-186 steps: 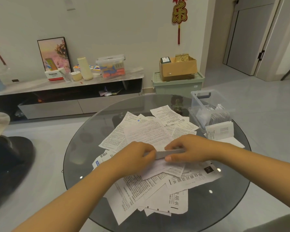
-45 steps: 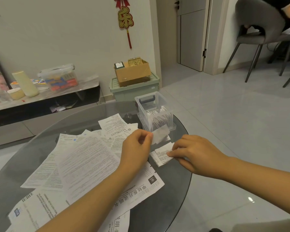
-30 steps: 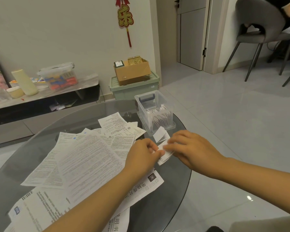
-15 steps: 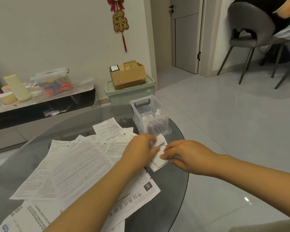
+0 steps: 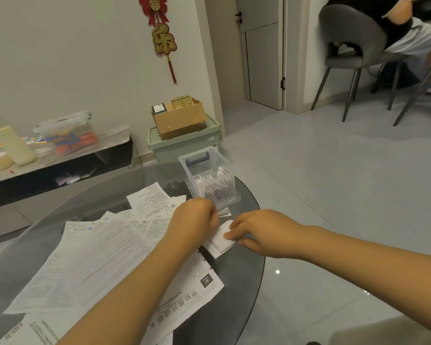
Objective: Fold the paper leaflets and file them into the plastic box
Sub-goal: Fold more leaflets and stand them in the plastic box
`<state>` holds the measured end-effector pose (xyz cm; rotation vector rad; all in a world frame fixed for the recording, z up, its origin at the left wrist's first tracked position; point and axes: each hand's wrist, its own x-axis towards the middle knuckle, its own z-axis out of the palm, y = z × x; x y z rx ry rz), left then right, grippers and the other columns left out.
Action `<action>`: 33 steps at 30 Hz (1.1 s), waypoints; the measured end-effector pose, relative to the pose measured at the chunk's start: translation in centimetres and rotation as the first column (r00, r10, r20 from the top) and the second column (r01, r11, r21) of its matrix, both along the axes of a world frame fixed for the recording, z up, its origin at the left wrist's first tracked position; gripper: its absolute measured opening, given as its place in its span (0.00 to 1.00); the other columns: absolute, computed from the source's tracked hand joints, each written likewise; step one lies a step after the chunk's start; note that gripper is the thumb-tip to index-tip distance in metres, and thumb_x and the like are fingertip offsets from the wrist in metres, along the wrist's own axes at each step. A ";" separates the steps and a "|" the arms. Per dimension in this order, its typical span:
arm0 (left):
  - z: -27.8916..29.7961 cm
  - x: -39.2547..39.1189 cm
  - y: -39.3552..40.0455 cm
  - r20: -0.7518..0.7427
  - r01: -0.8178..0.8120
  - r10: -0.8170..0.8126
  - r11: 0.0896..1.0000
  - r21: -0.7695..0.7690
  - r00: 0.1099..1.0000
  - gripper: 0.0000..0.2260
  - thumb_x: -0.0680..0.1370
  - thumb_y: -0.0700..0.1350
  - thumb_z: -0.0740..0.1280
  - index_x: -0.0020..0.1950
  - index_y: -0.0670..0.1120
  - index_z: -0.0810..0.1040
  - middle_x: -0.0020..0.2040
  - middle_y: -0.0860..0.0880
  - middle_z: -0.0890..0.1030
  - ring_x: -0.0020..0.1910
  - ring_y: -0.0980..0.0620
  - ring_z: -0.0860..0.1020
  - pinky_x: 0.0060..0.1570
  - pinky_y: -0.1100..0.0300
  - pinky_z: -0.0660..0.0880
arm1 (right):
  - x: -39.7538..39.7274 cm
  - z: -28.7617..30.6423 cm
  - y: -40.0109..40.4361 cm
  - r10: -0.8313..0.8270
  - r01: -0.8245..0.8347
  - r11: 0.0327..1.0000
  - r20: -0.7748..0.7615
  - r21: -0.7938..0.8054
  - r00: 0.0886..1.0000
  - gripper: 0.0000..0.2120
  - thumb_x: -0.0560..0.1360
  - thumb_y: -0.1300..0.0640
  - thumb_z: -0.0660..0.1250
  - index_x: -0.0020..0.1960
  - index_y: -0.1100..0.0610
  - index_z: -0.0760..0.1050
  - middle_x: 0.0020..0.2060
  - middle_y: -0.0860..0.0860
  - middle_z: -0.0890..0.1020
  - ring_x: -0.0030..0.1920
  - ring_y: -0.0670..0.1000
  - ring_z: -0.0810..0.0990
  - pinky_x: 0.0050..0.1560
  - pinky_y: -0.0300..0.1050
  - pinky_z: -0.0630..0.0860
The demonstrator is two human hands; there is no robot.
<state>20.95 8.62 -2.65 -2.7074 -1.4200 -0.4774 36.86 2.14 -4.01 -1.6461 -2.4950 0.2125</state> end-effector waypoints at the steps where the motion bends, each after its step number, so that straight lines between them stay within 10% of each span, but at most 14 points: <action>1: 0.3 -0.2 -0.2 0.022 -0.023 0.023 1.000 0.011 0.999 0.09 0.76 0.43 0.60 0.44 0.44 0.80 0.42 0.49 0.81 0.42 0.50 0.77 0.38 0.61 0.69 | 0.1 -0.1 0.0 0.004 -0.004 1.000 -0.004 -0.002 1.000 0.16 0.80 0.53 0.57 0.66 0.44 0.72 0.66 0.43 0.73 0.62 0.49 0.73 0.57 0.42 0.71; 11: -0.4 -1.3 -4.2 -0.070 -0.050 0.045 0.995 -0.085 0.997 0.10 0.74 0.49 0.62 0.43 0.46 0.81 0.43 0.50 0.80 0.44 0.51 0.78 0.43 0.55 0.76 | -0.2 -1.1 0.0 -0.066 0.070 0.995 -0.062 0.067 0.996 0.12 0.78 0.54 0.60 0.56 0.46 0.79 0.49 0.48 0.83 0.49 0.54 0.79 0.48 0.47 0.75; 20: -1.4 -2.5 -3.6 -0.008 0.128 -0.131 0.981 -0.145 0.991 0.16 0.75 0.54 0.66 0.61 0.50 0.77 0.54 0.53 0.77 0.52 0.55 0.75 0.50 0.64 0.71 | 0.4 -0.9 -0.1 -0.002 0.008 0.999 -0.145 0.042 0.989 0.18 0.77 0.48 0.63 0.67 0.45 0.71 0.62 0.43 0.74 0.60 0.46 0.71 0.58 0.40 0.69; 33: -1.2 -3.1 -2.5 0.077 0.159 -0.151 0.982 -0.107 0.986 0.10 0.78 0.47 0.61 0.47 0.44 0.81 0.36 0.47 0.79 0.35 0.50 0.76 0.36 0.57 0.71 | -0.7 -0.7 0.8 -0.036 0.038 0.983 -0.011 0.180 0.999 0.12 0.79 0.47 0.58 0.57 0.50 0.76 0.46 0.48 0.80 0.50 0.51 0.74 0.44 0.43 0.68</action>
